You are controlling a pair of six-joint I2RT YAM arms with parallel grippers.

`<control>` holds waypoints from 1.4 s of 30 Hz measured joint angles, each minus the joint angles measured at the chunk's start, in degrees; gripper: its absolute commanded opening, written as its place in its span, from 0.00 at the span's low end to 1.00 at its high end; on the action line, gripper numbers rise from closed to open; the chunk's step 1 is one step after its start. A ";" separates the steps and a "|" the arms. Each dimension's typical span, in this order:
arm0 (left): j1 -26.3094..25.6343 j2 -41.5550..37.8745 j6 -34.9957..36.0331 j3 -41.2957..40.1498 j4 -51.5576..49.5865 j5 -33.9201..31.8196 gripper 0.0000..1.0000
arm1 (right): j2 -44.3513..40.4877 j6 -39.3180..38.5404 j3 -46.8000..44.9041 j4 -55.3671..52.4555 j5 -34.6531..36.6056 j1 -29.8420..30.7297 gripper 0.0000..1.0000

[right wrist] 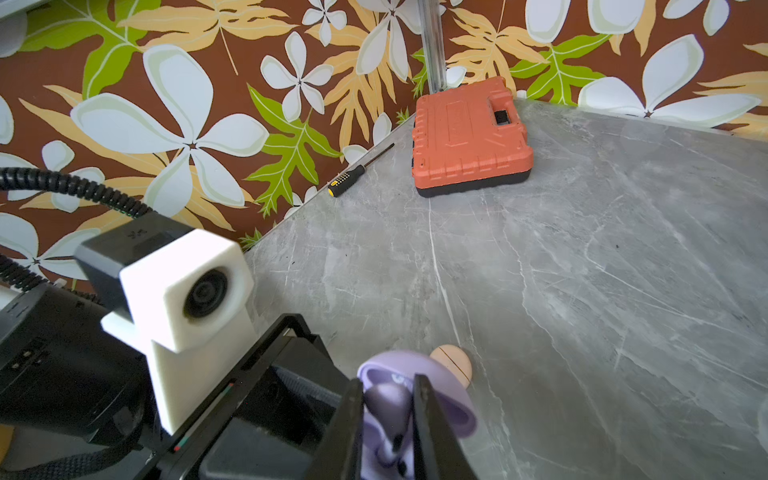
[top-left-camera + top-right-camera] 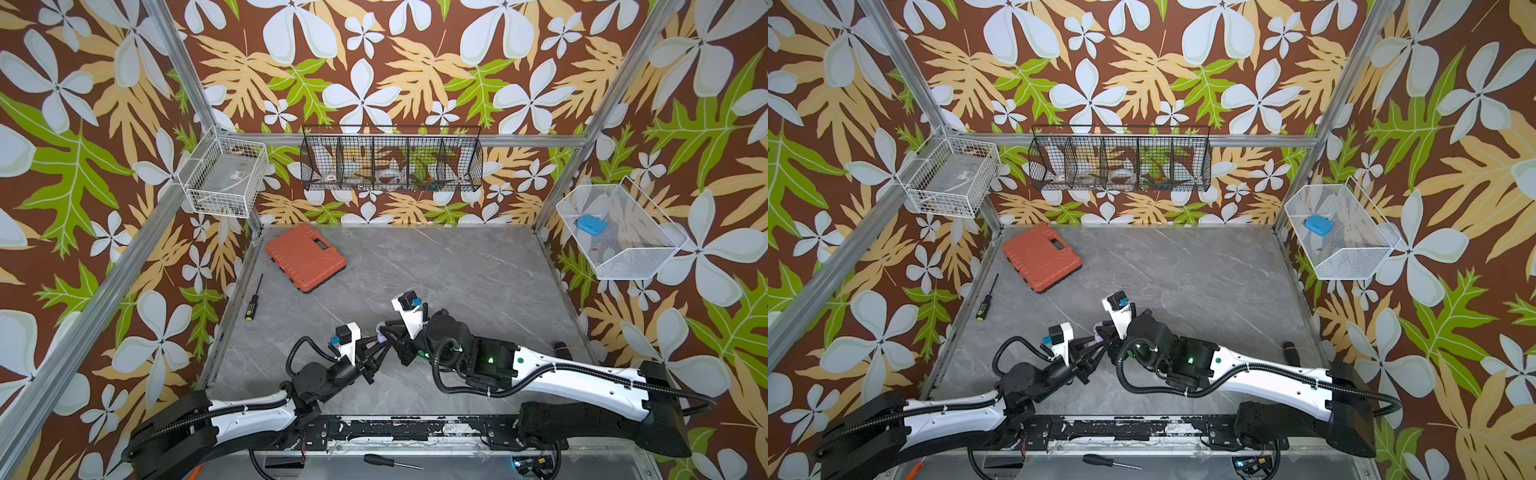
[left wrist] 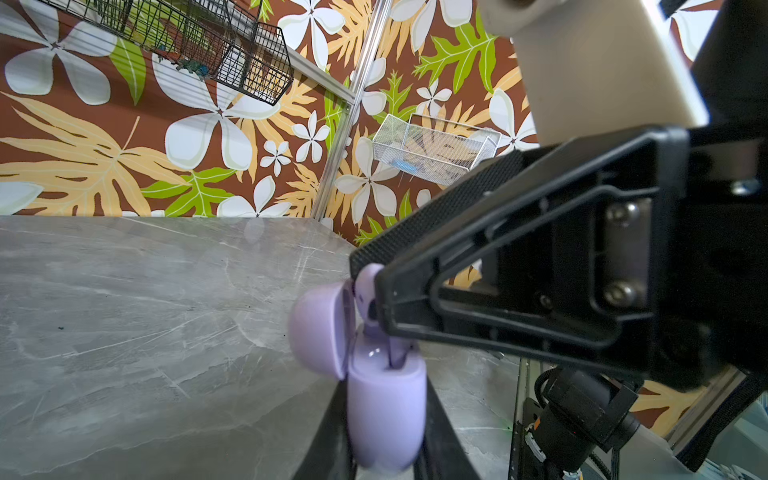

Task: Insert wireless bluetooth earbuds into charging case
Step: Insert the wireless bluetooth earbud into the charging case.

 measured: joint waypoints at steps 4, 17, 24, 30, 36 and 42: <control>0.00 0.00 0.11 0.00 0.00 0.17 0.00 | -0.15 0.00 -0.09 -0.02 0.04 -0.02 0.22; 0.00 -0.04 0.35 0.00 0.13 0.42 0.00 | -0.76 0.00 -0.20 -0.48 0.24 -0.02 0.24; 0.00 0.20 1.22 0.00 0.20 0.63 0.00 | -1.88 0.00 0.02 -1.33 0.46 -0.02 0.27; 0.00 0.35 1.57 0.00 0.22 1.05 0.00 | -2.86 -0.02 0.66 -1.49 0.42 -0.02 0.31; 0.00 0.35 2.89 0.00 0.66 2.40 0.00 | -4.68 -0.09 1.20 -2.36 0.50 -0.04 0.49; 0.00 0.26 4.79 0.00 2.16 5.95 0.00 | -7.74 -0.59 1.86 -4.02 0.50 -1.16 0.73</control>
